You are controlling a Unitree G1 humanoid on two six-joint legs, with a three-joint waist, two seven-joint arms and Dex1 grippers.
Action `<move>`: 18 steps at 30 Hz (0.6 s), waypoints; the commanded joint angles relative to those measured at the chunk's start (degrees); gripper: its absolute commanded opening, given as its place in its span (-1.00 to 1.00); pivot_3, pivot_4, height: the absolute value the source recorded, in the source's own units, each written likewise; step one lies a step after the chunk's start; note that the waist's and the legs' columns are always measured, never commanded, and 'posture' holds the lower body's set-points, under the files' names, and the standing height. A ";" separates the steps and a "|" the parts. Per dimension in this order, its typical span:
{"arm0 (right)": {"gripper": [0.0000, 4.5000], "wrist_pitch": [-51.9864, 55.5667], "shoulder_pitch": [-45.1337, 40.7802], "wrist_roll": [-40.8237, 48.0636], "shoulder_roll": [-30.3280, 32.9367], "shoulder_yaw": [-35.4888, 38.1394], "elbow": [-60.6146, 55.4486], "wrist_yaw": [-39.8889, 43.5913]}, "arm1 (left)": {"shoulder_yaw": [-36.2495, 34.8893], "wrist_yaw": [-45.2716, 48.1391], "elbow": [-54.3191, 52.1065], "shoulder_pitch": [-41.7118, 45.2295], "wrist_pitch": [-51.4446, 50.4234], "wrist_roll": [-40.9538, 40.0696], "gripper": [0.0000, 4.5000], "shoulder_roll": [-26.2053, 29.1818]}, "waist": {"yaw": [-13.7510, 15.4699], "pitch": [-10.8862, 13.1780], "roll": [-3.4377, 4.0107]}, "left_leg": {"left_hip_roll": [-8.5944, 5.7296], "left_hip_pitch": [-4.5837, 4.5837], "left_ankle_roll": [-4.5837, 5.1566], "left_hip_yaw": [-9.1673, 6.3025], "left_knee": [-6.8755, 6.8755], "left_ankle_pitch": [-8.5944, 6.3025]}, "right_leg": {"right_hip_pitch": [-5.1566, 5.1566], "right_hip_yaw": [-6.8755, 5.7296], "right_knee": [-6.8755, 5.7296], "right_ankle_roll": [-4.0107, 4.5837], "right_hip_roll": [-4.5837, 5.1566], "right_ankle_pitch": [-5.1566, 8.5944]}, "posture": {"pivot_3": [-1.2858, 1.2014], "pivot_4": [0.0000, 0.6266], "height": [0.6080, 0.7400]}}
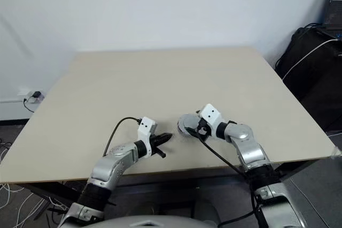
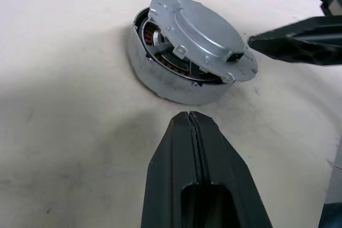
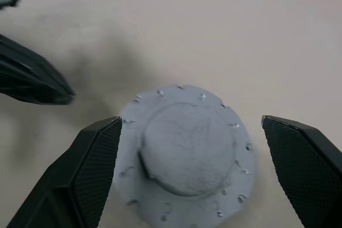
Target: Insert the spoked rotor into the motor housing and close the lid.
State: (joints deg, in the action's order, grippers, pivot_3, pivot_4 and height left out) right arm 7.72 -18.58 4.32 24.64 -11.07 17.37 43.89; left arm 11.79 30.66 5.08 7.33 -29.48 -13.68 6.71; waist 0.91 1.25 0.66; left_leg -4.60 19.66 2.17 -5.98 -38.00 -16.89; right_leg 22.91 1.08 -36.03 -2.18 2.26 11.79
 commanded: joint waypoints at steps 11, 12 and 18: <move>0.99 -1.41 -5.11 -1.69 -2.78 0.10 9.35 1.33 | -0.55 -0.91 -3.95 -0.41 0.02 -0.91 -1.00 -0.14 | -0.03 -0.01 0.01 | 0.00 -0.01 -0.02 0.00 0.00 0.01 | 0.00 0.11 0.00 0.05 0.00 -0.03 | 0.03 -1.00 1.00; 0.99 -1.27 -5.29 -1.78 -3.00 -0.07 9.83 1.55 | -0.58 -0.93 -3.99 -0.42 0.02 -0.93 -1.00 -0.11 | -0.03 -0.01 0.01 | 0.00 -0.01 -0.02 0.00 0.00 0.01 | 0.00 0.10 0.00 0.06 0.00 -0.04 | 0.03 -1.00 1.00; 0.99 -0.50 -6.22 -2.04 -4.33 -0.45 12.01 2.25 | -0.65 -1.01 -4.15 -0.36 0.03 -0.98 -1.00 -0.04 | -0.17 -0.01 0.02 | 0.00 -0.02 -0.04 0.00 0.00 0.02 | 0.00 0.11 -0.01 0.08 -0.02 -0.05 | 0.03 -1.00 1.00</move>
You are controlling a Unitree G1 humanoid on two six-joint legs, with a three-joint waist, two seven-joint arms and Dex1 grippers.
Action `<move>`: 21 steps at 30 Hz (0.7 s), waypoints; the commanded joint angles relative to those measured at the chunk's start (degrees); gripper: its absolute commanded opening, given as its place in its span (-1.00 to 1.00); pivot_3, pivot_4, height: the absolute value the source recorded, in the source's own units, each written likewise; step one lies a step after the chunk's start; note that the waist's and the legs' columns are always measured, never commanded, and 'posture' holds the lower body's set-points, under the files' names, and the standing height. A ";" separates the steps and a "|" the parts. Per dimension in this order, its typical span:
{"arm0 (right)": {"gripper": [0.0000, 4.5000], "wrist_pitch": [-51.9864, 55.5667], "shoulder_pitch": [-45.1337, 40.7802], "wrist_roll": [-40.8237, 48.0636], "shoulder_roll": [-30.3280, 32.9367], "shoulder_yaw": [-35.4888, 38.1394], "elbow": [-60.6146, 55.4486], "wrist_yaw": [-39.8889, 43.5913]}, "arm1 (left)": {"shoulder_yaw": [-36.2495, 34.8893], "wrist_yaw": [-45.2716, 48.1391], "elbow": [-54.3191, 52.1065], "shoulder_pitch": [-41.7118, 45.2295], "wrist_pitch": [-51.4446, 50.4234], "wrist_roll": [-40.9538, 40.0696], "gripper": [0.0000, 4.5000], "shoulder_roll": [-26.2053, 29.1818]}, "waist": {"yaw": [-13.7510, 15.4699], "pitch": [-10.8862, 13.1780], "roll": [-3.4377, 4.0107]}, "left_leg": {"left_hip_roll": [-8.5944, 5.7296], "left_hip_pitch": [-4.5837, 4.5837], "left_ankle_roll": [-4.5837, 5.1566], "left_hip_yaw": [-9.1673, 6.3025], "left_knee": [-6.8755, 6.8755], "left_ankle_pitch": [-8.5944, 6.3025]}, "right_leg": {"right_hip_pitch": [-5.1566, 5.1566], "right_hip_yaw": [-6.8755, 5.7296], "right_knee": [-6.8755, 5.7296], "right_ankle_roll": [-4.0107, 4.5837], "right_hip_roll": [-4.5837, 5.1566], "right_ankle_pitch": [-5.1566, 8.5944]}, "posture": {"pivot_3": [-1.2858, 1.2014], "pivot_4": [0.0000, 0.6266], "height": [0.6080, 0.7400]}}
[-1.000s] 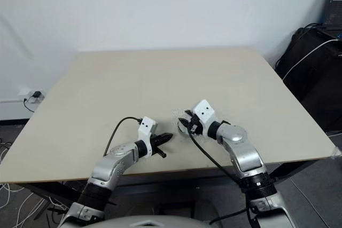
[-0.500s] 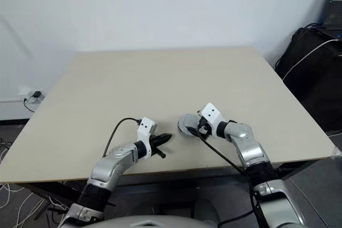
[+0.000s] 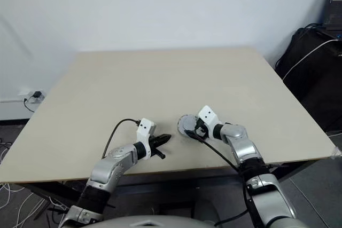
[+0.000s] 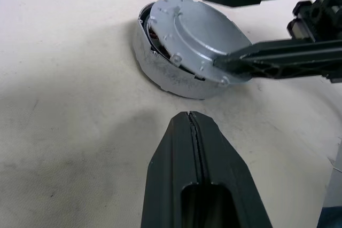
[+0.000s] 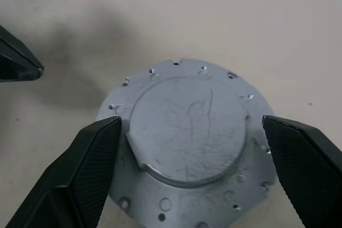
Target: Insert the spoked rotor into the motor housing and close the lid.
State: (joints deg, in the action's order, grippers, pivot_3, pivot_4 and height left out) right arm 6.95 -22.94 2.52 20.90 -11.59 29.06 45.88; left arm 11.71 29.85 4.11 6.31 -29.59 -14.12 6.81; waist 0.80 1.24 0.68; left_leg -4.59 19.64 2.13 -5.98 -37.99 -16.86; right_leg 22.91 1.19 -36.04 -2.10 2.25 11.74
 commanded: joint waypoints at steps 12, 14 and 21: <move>0.41 8.08 -1.56 1.80 -2.31 2.52 -0.35 -1.93 | -0.66 -0.18 -3.59 0.64 0.18 -0.63 -1.00 0.04 | -0.06 -0.03 0.04 | 0.04 -0.08 -0.04 0.00 -0.01 0.03 | -0.08 -0.01 0.00 0.06 -0.05 -0.06 | 0.03 -1.00 1.00; 0.41 8.47 -0.96 2.00 -2.29 2.73 -1.21 -2.03 | -0.63 -0.14 -3.63 0.61 0.15 -0.65 -1.00 0.05 | -0.04 -0.04 0.05 | 0.05 -0.09 -0.05 0.00 -0.01 0.03 | -0.08 0.00 -0.01 0.06 -0.06 -0.06 | 0.03 -1.00 1.00; 0.41 9.20 1.23 3.93 -2.82 4.64 -4.23 -3.03 | -0.45 0.16 -3.60 0.79 0.09 -0.78 -1.00 -0.01 | 0.10 -0.04 0.05 | 0.04 -0.06 -0.04 -0.02 0.00 0.02 | -0.07 -0.01 0.00 0.07 -0.06 -0.06 | 0.03 -1.00 1.00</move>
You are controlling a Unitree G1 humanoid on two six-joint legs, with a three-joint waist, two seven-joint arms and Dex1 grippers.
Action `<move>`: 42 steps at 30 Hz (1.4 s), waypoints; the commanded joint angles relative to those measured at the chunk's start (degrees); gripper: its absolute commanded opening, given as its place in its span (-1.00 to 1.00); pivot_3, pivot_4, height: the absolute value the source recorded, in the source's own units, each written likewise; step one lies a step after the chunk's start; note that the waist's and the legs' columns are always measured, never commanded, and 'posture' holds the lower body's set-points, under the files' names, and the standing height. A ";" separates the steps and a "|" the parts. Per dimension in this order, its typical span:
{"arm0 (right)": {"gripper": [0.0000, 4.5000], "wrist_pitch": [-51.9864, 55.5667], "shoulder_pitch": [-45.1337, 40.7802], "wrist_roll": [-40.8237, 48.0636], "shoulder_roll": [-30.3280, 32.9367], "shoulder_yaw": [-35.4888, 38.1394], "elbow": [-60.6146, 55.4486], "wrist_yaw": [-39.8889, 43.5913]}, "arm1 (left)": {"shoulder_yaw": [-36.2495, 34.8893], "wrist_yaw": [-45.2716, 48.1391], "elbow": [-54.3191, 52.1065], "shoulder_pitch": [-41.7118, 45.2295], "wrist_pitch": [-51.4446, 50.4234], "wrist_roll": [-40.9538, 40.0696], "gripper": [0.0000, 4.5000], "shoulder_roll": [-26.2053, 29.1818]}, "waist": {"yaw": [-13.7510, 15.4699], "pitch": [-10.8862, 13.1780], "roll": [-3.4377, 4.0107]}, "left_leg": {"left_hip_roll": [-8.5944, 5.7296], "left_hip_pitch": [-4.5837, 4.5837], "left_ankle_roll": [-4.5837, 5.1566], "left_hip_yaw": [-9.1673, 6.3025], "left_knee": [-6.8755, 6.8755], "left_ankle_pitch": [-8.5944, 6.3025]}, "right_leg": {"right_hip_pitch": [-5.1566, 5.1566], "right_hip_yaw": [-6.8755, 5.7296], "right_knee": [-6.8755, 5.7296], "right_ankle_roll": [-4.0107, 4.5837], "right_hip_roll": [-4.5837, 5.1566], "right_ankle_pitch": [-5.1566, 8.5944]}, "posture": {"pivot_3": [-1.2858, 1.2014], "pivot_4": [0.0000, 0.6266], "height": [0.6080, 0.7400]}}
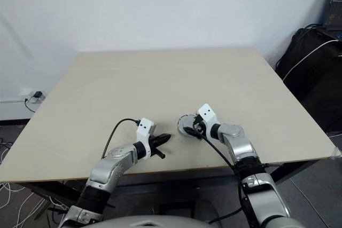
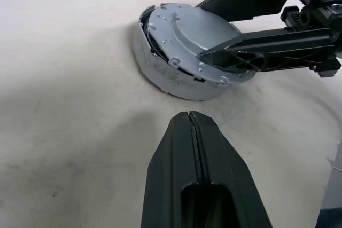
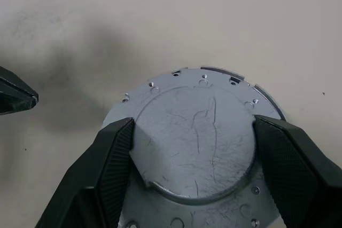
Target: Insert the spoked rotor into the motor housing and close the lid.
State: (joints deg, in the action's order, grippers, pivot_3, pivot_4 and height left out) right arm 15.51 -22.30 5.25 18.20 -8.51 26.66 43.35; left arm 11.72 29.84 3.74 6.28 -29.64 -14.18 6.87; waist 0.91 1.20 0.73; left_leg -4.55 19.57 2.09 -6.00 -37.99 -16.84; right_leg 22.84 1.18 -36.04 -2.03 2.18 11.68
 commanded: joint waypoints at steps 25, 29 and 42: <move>0.41 -2.47 1.82 -0.37 -4.51 1.33 -2.19 -8.45 | -0.14 0.23 -3.20 0.40 0.56 -0.55 -1.00 -0.49 | -0.26 0.00 0.01 | 0.06 -0.01 -0.06 0.01 0.03 0.03 | 0.03 0.00 -0.01 0.00 -0.10 0.00 | 0.03 -1.00 1.00; 0.41 -5.02 1.95 -0.09 -5.30 2.00 -1.69 -9.62 | 0.06 0.07 -3.08 0.07 1.59 -0.10 -1.00 -0.54 | -0.29 0.00 0.01 | 0.06 -0.02 -0.07 0.02 0.02 0.04 | 0.03 0.02 -0.01 0.01 -0.11 -0.01 | 0.03 -1.00 1.00; 0.41 1.48 0.76 -2.79 -5.33 0.66 -0.17 -13.37 | 0.17 0.06 -3.33 -0.60 1.33 -0.21 -1.00 -0.58 | -0.34 -0.01 0.01 | 0.05 -0.14 -0.08 0.02 -0.01 0.12 | -0.09 0.02 -0.02 -0.04 -0.12 -0.02 | 0.03 -1.00 1.00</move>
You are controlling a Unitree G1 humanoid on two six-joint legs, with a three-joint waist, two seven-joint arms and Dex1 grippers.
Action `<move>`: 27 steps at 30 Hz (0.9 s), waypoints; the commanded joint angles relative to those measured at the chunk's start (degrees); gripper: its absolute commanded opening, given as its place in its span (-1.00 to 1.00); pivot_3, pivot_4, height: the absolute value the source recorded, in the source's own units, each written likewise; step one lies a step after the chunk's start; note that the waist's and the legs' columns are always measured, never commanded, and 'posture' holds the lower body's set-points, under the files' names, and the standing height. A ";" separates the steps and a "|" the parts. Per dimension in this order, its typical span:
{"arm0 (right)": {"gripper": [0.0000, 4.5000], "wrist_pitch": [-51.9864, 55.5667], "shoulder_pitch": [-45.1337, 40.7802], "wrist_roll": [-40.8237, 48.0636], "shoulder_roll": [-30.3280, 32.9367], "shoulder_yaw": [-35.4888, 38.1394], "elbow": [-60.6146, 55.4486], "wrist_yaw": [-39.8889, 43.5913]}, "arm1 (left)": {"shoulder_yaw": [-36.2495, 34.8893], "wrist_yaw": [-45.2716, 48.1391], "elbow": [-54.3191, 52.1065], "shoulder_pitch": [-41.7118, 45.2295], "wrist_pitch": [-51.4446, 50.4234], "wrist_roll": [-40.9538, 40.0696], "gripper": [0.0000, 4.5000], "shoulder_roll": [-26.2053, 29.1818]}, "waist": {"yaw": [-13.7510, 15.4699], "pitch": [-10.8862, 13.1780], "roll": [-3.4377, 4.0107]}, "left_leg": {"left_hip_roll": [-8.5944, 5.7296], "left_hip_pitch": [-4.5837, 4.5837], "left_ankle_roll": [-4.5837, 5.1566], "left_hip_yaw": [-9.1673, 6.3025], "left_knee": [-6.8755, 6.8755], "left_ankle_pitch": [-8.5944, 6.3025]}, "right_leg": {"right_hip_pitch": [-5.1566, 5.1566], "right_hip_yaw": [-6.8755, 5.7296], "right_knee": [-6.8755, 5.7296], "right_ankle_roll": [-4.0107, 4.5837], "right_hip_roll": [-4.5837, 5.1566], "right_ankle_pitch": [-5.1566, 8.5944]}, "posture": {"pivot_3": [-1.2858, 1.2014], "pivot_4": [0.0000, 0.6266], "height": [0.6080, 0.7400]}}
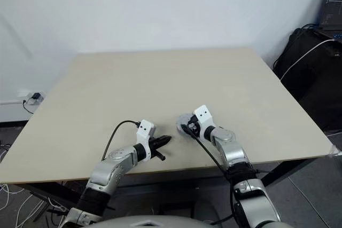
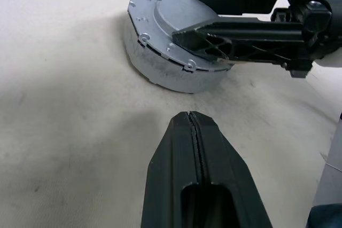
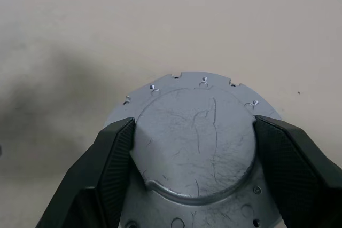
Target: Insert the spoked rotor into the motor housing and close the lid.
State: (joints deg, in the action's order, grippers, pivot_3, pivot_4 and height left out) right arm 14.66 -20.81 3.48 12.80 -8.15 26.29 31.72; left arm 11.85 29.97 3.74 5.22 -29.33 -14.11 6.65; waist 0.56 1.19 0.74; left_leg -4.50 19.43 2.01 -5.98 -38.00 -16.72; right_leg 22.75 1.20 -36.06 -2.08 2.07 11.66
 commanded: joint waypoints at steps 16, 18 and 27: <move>0.41 7.41 -1.96 -5.09 1.73 -3.27 -0.67 -3.64 | -0.03 0.12 -2.98 0.84 0.99 -0.29 -1.00 -0.27 | -0.20 0.00 0.00 | -0.01 -0.50 0.03 0.01 0.02 0.16 | -0.27 -0.01 0.02 -0.09 0.03 0.09 | 0.03 -1.00 1.00; 0.41 9.02 -2.14 -4.91 1.79 -3.40 -0.80 -3.36 | -0.07 0.04 -2.91 0.92 1.37 -0.16 -1.00 -0.29 | -0.23 0.00 0.00 | -0.01 -0.50 0.04 0.01 0.02 0.16 | -0.26 0.00 0.02 -0.10 0.03 0.09 | 0.03 -1.00 1.00; 0.41 10.96 -1.95 -4.85 1.97 -4.11 -1.80 -2.91 | -3.12 -2.67 5.14 7.52 8.18 1.08 -1.00 -2.49 | 0.09 0.02 -0.02 | -0.01 -0.48 0.03 0.00 0.03 0.16 | -0.27 -0.06 0.05 -0.10 0.07 0.09 | 0.03 -1.00 1.00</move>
State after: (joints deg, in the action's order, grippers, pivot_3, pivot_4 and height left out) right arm 23.57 -23.35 0.33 13.82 -11.76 23.45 29.34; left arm 9.88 27.66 7.74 10.69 -23.68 -13.64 4.46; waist 0.66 1.20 0.72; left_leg -4.51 18.95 2.04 -5.98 -37.97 -16.56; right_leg 22.49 1.13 -36.02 -2.18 2.12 11.75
